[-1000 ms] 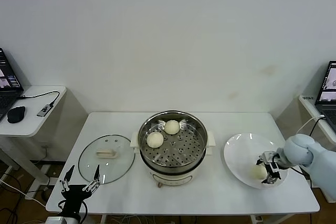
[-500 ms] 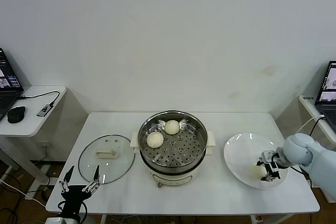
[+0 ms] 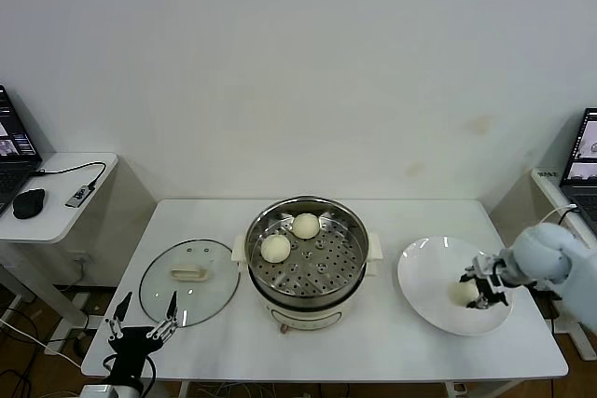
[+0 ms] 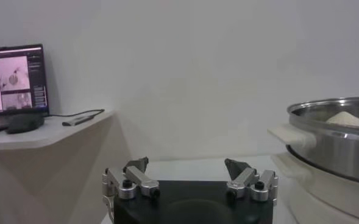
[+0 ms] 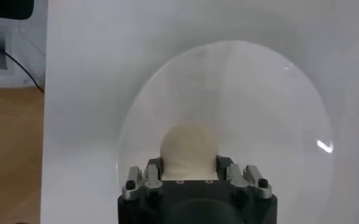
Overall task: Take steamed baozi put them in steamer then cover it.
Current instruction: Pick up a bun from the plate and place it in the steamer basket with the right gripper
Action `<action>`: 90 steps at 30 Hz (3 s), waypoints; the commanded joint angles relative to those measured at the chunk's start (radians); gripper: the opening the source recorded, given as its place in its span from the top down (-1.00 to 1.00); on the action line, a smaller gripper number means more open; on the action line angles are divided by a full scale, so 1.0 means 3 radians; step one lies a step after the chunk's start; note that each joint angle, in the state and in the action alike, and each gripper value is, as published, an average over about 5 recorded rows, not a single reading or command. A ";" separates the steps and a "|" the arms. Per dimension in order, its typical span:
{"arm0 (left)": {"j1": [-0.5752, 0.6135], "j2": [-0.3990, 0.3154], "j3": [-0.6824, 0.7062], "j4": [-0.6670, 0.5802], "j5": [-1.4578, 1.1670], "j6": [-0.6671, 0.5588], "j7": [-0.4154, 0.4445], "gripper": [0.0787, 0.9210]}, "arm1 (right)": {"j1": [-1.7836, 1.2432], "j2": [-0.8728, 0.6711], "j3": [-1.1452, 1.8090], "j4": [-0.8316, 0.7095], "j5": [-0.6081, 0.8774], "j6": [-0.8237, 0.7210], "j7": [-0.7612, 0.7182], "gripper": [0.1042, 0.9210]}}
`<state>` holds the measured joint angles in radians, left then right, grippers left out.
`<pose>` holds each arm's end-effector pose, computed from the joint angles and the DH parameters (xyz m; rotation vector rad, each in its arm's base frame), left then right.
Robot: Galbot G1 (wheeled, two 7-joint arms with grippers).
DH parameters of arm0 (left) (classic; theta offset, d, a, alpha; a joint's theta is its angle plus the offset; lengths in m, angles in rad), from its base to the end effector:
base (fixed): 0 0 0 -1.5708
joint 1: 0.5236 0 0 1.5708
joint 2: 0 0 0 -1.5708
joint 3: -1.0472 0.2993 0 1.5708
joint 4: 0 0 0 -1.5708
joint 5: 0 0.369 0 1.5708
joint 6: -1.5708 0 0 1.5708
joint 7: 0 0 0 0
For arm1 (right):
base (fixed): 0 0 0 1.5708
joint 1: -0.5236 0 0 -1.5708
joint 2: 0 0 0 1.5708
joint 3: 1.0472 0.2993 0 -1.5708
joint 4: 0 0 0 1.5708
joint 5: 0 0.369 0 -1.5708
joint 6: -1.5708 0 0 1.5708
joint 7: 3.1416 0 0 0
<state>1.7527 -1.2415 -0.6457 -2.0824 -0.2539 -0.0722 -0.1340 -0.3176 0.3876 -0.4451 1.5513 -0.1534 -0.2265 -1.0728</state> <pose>0.1785 0.0754 -0.2829 0.0983 -3.0340 -0.1381 0.4206 -0.1688 -0.1569 1.1678 -1.4572 1.3968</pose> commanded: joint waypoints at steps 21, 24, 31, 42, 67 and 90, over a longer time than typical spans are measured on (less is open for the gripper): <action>-0.0107 0.0020 0.0028 0.0069 -0.0003 0.0012 -0.0003 -0.77 | 0.3118 0.1557 -0.2381 0.0100 0.1683 0.0006 0.0435 -0.10; -0.0111 0.0004 0.0023 0.0075 0.0000 0.0013 -0.0004 -0.77 | 0.3032 0.1703 -0.2483 0.0099 0.1692 0.0129 0.0471 -0.10; -0.0116 -0.0025 -0.0003 0.0091 0.0005 0.0015 -0.0006 -0.77 | 0.2885 0.1953 -0.2710 0.0109 0.1422 0.0480 0.0489 -0.10; -0.0110 -0.0044 -0.0046 0.0109 -0.0001 0.0008 -0.0007 -0.77 | 0.2809 0.2105 -0.2890 0.0009 0.0835 0.1079 0.0437 -0.11; -0.0110 -0.0071 -0.0064 0.0144 0.0001 -0.0010 -0.0010 -0.77 | 0.2802 0.2136 -0.2960 -0.0030 0.0469 0.1596 0.0305 -0.13; -0.0090 -0.0065 -0.0088 0.0104 -0.0001 -0.0010 -0.0010 -0.77 | 0.2956 0.1945 -0.2786 -0.0020 0.0570 0.1551 0.0222 -0.75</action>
<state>1.7254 -1.2630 -0.6710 -2.0500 -0.2541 -0.0759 -0.1374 0.5389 0.9999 -1.3170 1.5465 0.0024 0.2540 -0.9834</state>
